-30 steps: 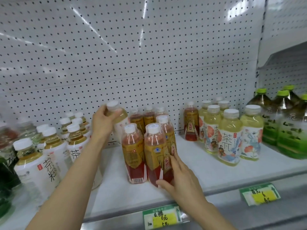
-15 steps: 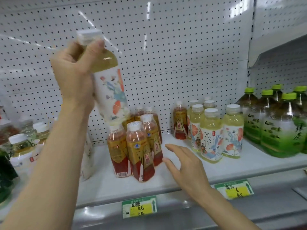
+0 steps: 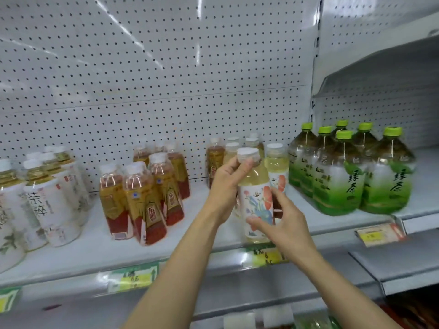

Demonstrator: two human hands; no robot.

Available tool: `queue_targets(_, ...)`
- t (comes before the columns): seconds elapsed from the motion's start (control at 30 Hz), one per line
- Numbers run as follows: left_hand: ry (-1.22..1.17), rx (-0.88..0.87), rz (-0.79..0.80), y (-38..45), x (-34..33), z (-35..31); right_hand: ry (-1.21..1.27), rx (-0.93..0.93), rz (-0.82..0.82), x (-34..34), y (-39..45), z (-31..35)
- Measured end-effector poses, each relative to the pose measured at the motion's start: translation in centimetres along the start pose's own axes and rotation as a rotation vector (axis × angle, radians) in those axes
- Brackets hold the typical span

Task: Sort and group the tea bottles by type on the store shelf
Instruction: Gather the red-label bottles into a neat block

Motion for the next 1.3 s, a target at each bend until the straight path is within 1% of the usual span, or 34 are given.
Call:
queue_targets(0.07, 0.106, 0.002, 0.01, 0.6, -1.1, 0.7, 0.01, -0.015, -0.02, 1.3, 0.6, -1.3)
queue_targets(0.13, 0.313, -0.067, -0.02, 0.8, -1.4, 1.1, 0.034, -0.03, -0.036, 2.2, 1.2, -2.5)
queue_targets(0.17, 0.469, -0.133, -0.087, 0.6, -1.1, 1.0, 0.042, -0.031, -0.05, 2.6, 1.5, -2.9)
queue_targets(0.23, 0.788, -0.249, -0.303, -0.5, 0.0, 0.7, 0.053, -0.028, -0.077, 3.4, 2.1, -3.5)
queue_targets(0.27, 0.881, -0.263, -0.382, -1.1, 0.7, 1.0, 0.051, -0.025, -0.082, 3.5, 2.4, -3.8)
queue_targets(0.3, 0.926, -0.218, -0.409, -1.4, 1.4, 1.8, 0.036, -0.023, -0.083, 3.5, 2.7, -4.1)
queue_targets(0.37, 0.901, -0.055, -0.349, -1.5, 2.1, 4.1, -0.013, -0.011, -0.078, 3.1, 3.2, -4.4)
queue_targets(0.43, 0.866, 0.072, -0.273, -1.3, 2.5, 6.4, -0.027, -0.002, -0.063, 2.3, 3.6, -4.8)
queue_targets(0.5, 0.872, 0.155, -0.255, -1.0, 3.1, 7.9, -0.023, 0.005, -0.051, 1.6, 3.8, -4.9)
queue_targets(0.57, 0.87, 0.193, -0.274, -0.9, 4.1, 8.6, -0.007, 0.002, -0.038, 1.1, 4.2, -5.1)
queue_targets(0.67, 0.865, 0.206, -0.261, -1.1, 4.5, 8.7, -0.037, -0.012, -0.007, 1.0, 4.6, -5.6)
queue_targets(0.73, 0.889, 0.174, -0.254, -1.3, 4.5, 7.4, -0.067, 0.003, 0.006, 1.6, 4.6, -5.6)
queue_targets(0.83, 1.0, 0.054, -0.352, 0.2, 5.9, 2.9, -0.143, 0.048, -0.05, 3.6, 4.6, -4.7)
queue_targets(0.9, 1.125, 0.025, -0.394, 2.7, 7.4, -0.3, -0.222, 0.113, -0.106, 4.6, 5.0, -3.4)
queue_targets(1.0, 1.346, 0.121, -0.309, 8.0, 9.5, -3.6, -0.328, 0.286, -0.138, 4.6, 6.1, -0.4)
queue_targets(1.07, 1.488, 0.223, -0.208, 11.8, 10.5, -4.6, -0.441, 0.384, -0.149, 4.1, 7.2, 1.3)
queue_targets(1.13, 1.603, 0.336, -0.083, 15.1, 11.1, -4.6, -0.52, 0.439, -0.156, 3.8, 8.2, 2.4)
queue_targets(1.2, 1.641, 0.444, 0.043, 17.5, 11.5, -3.4, -0.561, 0.477, -0.15, 3.4, 8.8, 3.0)
queue_targets(1.3, 1.646, 0.566, 0.158, 19.4, 11.9, -1.1, -0.579, 0.517, -0.137, 3.3, 9.3, 3.3)
Point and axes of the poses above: each hand's wrist, its own y-axis towards the middle knuckle, its own x-axis out of the back of the hand, z = x × y, the point moved 6 cm from there along y, towards the middle knuckle, and after that the axes turned 6 degrees about z, right-handed, at the moved point
